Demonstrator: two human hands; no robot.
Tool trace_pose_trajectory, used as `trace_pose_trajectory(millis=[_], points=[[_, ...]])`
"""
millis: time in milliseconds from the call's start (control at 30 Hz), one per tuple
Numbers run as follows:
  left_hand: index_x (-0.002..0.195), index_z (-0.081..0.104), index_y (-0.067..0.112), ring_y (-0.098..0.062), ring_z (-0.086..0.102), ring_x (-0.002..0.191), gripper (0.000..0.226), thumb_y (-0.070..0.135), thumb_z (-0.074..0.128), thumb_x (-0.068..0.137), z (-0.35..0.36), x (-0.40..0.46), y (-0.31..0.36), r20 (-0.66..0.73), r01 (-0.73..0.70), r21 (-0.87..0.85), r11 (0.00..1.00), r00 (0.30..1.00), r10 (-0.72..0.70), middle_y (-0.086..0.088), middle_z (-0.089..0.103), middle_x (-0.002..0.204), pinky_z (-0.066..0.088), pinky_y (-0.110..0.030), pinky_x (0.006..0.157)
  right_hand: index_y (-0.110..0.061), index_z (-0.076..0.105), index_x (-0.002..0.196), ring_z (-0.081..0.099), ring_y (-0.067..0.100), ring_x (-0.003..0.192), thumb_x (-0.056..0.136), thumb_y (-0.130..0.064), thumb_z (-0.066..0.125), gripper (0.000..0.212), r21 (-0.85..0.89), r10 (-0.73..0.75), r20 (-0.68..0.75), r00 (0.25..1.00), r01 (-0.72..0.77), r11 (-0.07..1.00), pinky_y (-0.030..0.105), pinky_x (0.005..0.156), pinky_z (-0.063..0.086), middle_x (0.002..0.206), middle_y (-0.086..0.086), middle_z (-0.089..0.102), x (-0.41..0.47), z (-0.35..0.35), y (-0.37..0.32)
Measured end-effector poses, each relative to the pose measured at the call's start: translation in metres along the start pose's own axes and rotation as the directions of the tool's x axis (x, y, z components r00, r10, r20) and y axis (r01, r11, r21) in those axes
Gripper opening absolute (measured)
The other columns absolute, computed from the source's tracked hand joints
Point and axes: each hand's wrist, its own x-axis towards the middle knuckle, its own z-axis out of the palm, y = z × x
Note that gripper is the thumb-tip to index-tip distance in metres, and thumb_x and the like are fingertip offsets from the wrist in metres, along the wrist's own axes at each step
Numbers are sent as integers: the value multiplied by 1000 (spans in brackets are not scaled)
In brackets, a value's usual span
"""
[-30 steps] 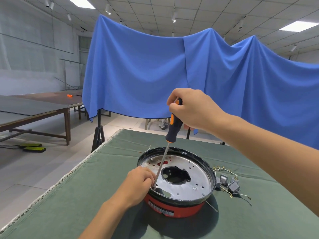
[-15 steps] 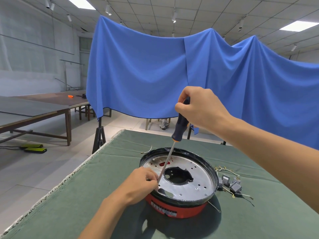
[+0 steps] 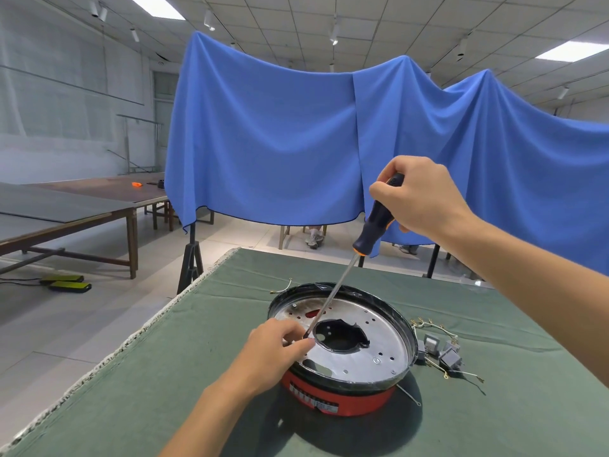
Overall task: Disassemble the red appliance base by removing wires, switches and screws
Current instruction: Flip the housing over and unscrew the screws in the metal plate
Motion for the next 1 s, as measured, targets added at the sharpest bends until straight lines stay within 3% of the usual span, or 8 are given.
trace_pose_trajectory(millis=[133, 300, 400, 533, 700, 800, 867, 1000], points=[[75, 66, 3, -10, 65, 74, 22, 16, 60, 91, 1, -1, 0, -38, -10, -157, 988, 999, 4, -12, 64, 81, 56, -25, 73, -15, 59, 76, 50, 8, 30, 81, -21, 59, 7, 107, 73, -43, 996, -68, 992, 15, 33, 35, 62, -1, 63, -1, -4, 15], [72, 66, 3, -4, 62, 69, 23, 11, 57, 92, 2, -4, -3, -91, -63, -124, 990, 995, 52, -4, 66, 74, 48, -13, 64, -12, 61, 77, 51, 10, 30, 83, -20, 63, 10, 205, 182, -36, 983, -171, 964, 15, 33, 37, 60, 3, 64, -13, -2, 40], [72, 68, 5, -8, 64, 67, 22, 10, 58, 91, -2, -3, -6, -128, -61, -91, 994, 991, 49, 0, 68, 70, 51, -22, 67, -8, 62, 80, 49, 14, 35, 80, -25, 75, 21, 313, 230, 195, 954, -282, 907, 20, 34, 38, 65, 10, 68, -17, -9, 55], [81, 75, 14, -4, 65, 75, 17, 12, 61, 90, -13, -1, -7, -302, -91, -17, 996, 950, 81, 9, 72, 76, 49, -21, 73, -13, 73, 87, 55, 18, 43, 68, -26, 84, 26, 170, 216, 585, 782, -379, 910, 21, 39, 43, 75, 6, 72, -22, -37, 72], [101, 74, 13, -16, 66, 84, 19, 7, 61, 89, -24, 0, -12, -442, -73, 145, 987, 887, 131, 2, 73, 88, 53, -36, 79, -28, 70, 82, 63, 12, 58, 72, -21, 77, 14, -108, 149, 632, 761, -104, 989, 23, 48, 45, 71, -2, 69, -37, -24, 77], [100, 74, 13, -18, 68, 77, 20, 6, 59, 90, -25, -2, -15, -466, -45, 150, 988, 878, 110, 3, 73, 82, 55, -39, 72, -32, 50, 75, 52, 8, 66, 71, -38, 65, 16, -441, 109, 585, 804, 202, 874, 27, 54, 36, 73, -8, 58, -49, 1, 77], [100, 74, 15, -17, 67, 70, 21, 6, 58, 90, -22, -2, -16, -483, -29, 153, 988, 870, 100, 5, 73, 79, 55, -38, 68, -29, 41, 72, 50, 13, 69, 71, -44, 59, 24, -520, 63, 499, 864, 240, 820, 28, 53, 30, 73, -9, 53, -53, 14, 79], [99, 73, 18, -18, 65, 62, 20, 11, 56, 92, -18, 0, -16, -511, 0, 197, 980, 854, 102, 6, 72, 76, 53, -35, 62, -29, 39, 71, 50, 18, 69, 70, -45, 58, 25, -512, -40, 351, 936, 227, 829, 27, 54, 28, 70, -10, 52, -52, 29, 85]])
